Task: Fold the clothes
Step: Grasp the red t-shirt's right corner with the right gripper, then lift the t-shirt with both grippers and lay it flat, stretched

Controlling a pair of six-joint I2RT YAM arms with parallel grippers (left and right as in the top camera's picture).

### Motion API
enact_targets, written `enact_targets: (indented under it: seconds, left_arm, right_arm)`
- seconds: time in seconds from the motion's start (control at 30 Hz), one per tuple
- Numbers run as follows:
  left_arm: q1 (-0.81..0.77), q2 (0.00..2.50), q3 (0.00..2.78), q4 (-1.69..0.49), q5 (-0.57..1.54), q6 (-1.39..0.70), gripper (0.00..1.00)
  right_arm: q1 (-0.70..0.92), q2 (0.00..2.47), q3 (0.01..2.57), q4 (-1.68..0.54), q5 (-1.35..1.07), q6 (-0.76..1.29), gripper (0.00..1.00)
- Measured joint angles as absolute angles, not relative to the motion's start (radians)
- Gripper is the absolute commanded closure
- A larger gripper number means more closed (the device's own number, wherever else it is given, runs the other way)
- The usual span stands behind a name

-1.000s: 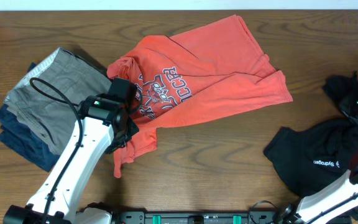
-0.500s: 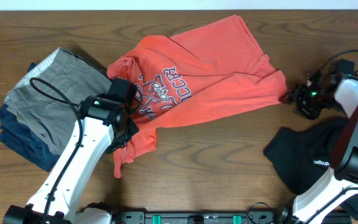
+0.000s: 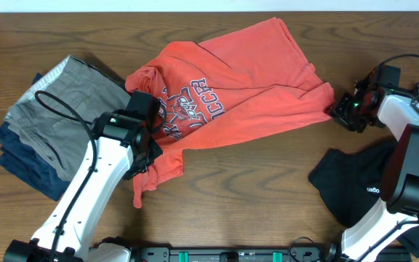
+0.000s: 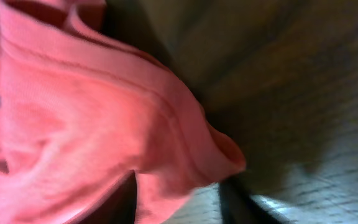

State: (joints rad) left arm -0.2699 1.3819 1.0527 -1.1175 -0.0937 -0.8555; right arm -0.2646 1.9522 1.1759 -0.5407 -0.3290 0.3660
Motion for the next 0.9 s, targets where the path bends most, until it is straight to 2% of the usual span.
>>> enact_targets:
  seconds: [0.03,0.27,0.43,0.67,0.9]
  left_arm:
    - [-0.270,1.382,1.053,-1.118,-0.094,-0.855,0.94]
    - [-0.270,1.382,1.053,-1.103,-0.094,-0.829,0.94]
    - [-0.270,1.382,1.086,-1.112,-0.092,-0.687,0.94]
    - [-0.270,1.346,1.339,-1.120,-0.076,-0.538,0.94]
    - [-0.253,1.269,1.607,-1.119,-0.070,-0.469,0.94]
  right_arm:
    - [-0.264,1.953,1.173,-0.542,-0.321,0.370,0.99]
    - [-0.263,1.953,1.172,-0.562,-0.289,0.381,0.99]
    - [-0.277,1.909,1.186,-0.710,-0.267,0.368,0.99]
    - [-0.336,1.593,1.411,-0.951,-0.254,0.324,0.99]
    - [-0.343,1.312,1.609,-1.074,-0.249,0.280,0.99]
